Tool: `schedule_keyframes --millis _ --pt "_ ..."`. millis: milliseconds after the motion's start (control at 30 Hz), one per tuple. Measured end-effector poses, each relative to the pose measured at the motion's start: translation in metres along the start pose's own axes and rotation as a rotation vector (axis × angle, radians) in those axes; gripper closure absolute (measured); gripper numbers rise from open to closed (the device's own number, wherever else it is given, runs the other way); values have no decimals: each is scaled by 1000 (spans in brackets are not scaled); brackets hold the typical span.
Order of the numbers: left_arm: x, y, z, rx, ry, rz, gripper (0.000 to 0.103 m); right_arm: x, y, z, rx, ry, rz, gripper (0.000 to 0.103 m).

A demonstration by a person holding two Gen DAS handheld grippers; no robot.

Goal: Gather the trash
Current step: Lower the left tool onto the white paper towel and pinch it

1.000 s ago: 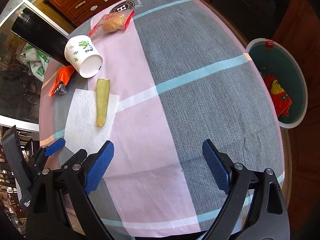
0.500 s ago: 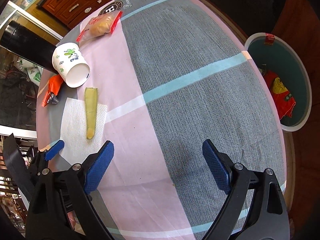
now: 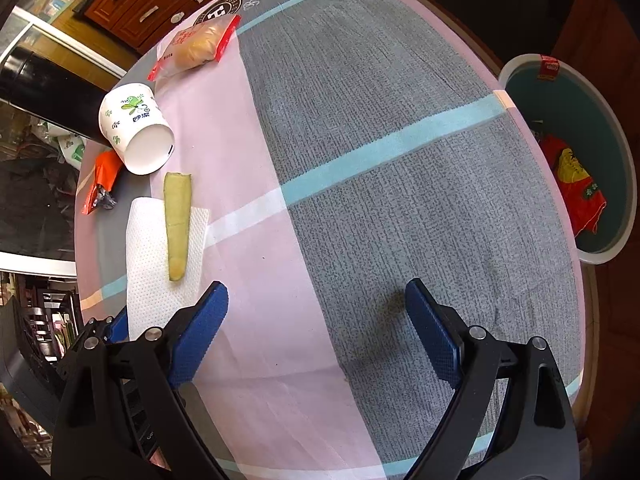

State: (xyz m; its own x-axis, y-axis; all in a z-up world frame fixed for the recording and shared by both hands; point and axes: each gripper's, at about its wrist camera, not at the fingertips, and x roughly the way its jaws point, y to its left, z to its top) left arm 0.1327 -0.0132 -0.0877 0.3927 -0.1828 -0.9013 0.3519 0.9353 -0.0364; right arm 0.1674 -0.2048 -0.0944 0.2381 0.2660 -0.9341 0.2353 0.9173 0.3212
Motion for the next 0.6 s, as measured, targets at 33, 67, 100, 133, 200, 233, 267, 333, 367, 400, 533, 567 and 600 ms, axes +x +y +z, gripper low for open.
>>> schedule_keyframes --millis 33,67,100,133,200,233,267,333,367,400,533,567,600 --pt "-1 3 0 -19 8 -32 86 -1 0 0 -1 -2 0 17" --pt "-1 7 1 -52 28 -86 98 -2 -1 -1 0 -3 0 17" --pt "-4 13 -2 -87 35 -119 99 -3 -1 -1 -1 -5 2 17" --pt "-5 18 -2 -111 36 -138 99 -5 0 -1 -5 -8 3 17" --pt "-5 28 -2 -149 50 -176 100 -8 5 0 -25 -17 6 17" --pt "-5 33 -1 -169 53 -193 100 -10 10 1 -40 -20 5 17" --pt "-6 39 0 -183 54 -221 100 -11 15 2 -56 -24 6 17" --pt "-6 47 1 -183 67 -267 100 -11 26 5 -80 -30 16 17" --pt "-5 49 1 -175 77 -279 100 -10 32 7 -88 -32 25 17" --pt "-5 49 1 -171 86 -291 100 -8 39 9 -97 -35 35 17" --pt "3 62 2 -187 121 -336 100 5 68 17 -147 -47 42 18" --pt "4 66 4 -192 122 -335 99 10 75 19 -162 -47 43 20" --pt "5 70 5 -196 121 -336 99 14 81 22 -172 -43 41 25"
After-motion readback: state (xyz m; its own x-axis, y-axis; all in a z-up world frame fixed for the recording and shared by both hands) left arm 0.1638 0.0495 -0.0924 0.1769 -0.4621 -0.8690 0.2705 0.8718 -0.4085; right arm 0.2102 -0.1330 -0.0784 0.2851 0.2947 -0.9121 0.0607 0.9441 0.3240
